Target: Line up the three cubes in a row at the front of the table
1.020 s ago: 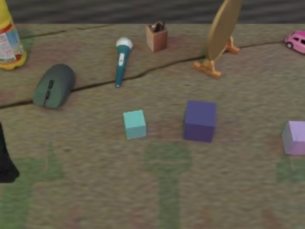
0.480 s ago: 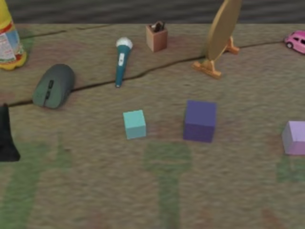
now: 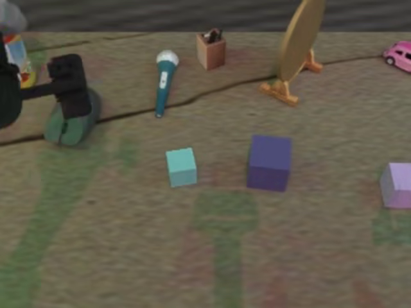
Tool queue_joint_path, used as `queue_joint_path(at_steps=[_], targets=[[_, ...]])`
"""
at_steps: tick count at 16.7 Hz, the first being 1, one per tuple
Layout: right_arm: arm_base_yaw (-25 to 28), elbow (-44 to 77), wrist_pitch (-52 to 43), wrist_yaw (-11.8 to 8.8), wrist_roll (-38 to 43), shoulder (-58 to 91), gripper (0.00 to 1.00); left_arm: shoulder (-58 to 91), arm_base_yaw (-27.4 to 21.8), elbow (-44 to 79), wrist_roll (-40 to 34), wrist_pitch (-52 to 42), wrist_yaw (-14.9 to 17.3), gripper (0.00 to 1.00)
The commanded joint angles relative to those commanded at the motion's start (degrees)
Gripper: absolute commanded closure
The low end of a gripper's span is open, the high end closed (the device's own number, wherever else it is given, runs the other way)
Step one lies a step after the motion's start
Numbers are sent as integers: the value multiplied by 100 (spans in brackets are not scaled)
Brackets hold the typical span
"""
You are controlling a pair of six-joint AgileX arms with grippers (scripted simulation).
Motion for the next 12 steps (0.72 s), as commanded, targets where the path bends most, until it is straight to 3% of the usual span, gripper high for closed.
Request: queue_joint_path(at_steps=[6, 12], targets=[[0, 0, 0, 0, 0, 0, 0, 3668, -796, 2905, -1080, -1951, 5, 0], [0, 0, 0, 0, 0, 0, 0, 6093, -1354, 5127, -1860, -3205, 12, 0]])
